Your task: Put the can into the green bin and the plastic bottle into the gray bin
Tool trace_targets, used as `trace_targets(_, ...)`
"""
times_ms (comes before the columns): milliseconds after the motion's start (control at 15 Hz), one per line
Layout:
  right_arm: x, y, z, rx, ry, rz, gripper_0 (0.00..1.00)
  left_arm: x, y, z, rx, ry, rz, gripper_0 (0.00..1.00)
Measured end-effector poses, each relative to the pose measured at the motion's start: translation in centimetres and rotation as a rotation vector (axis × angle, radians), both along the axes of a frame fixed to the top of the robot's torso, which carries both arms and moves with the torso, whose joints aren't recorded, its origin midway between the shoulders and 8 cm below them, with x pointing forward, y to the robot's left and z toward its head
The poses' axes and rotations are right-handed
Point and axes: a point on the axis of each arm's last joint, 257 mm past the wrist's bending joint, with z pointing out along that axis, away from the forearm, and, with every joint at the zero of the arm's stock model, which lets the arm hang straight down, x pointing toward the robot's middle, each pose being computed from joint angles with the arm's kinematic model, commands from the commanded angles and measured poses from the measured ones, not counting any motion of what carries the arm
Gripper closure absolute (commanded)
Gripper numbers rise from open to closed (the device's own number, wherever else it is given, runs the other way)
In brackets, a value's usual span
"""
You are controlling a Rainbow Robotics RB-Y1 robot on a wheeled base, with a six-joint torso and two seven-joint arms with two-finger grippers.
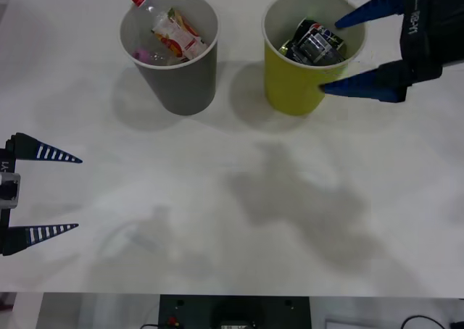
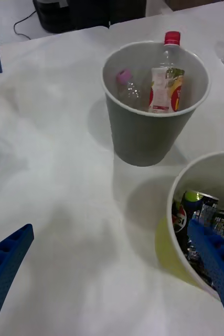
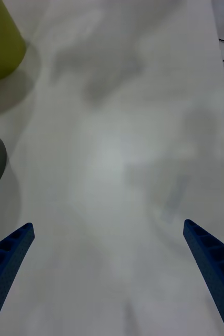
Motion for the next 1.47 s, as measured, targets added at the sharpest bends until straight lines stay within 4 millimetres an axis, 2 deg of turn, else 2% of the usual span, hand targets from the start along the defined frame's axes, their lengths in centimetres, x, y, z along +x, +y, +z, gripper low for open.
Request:
trace_targets(400, -4.7, -6.6, -5.5, -0.068, -0.004, 0.083, 0.00, 0.0, 0.0, 0.0, 0.000, 0.000, 0.000, 0.02)
trace_targets(733, -6.9, -10.7, -9.6, -0.129, -0.024, 0.105, 0.00, 0.0, 0.0, 0.0, 0.000, 0.000, 0.000, 0.02)
trace_targets(867, -7.4, -12.1, -10.6, -0.164, -0.041, 0.109, 0.00, 0.0, 0.0, 0.0, 0.000, 0.000, 0.000, 0.02)
trace_targets(1200, -8.2, -14.4, -12.7, -0.195, -0.017, 0.121, 0.00, 0.0, 0.0, 0.0, 0.000, 0.000, 0.000, 0.02)
trace_targets(1467, -8.4, -14.8, -13.2, -0.207, -0.013, 0.127, 0.00, 0.0, 0.0, 0.0, 0.000, 0.000, 0.000, 0.02)
